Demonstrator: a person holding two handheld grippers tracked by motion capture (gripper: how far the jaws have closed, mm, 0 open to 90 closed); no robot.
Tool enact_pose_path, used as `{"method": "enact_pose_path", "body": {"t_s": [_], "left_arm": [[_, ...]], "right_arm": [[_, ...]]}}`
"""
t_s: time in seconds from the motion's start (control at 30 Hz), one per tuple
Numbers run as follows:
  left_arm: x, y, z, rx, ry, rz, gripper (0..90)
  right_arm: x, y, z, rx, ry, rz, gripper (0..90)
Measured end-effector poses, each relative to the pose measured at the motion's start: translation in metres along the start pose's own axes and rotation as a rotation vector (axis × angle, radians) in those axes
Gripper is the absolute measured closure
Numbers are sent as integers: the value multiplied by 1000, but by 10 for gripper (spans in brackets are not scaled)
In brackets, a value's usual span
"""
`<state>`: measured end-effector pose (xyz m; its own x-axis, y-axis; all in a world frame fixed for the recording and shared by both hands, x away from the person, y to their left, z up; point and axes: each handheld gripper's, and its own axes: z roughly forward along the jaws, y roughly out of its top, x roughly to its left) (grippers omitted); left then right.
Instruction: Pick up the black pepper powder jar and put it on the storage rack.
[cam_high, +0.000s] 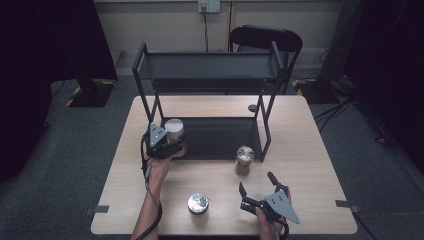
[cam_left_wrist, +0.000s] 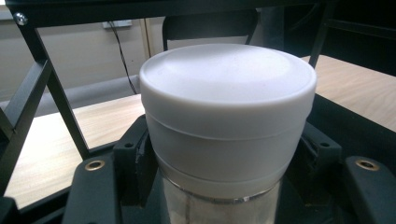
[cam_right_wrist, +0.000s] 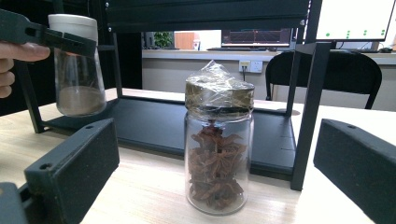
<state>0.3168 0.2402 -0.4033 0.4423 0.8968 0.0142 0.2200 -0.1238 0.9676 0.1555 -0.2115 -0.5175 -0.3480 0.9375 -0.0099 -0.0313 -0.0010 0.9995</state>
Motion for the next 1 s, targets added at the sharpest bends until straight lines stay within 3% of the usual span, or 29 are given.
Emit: {"method": "enact_pose_path", "body": {"t_s": [0.43,1.0], "left_arm": [[3,1,15,56,7,10,346],[4,1,20,71,14,6,346]], "right_arm": [[0,0,0,0,1,0,0],[0,0,0,0,0,0,0]]}}
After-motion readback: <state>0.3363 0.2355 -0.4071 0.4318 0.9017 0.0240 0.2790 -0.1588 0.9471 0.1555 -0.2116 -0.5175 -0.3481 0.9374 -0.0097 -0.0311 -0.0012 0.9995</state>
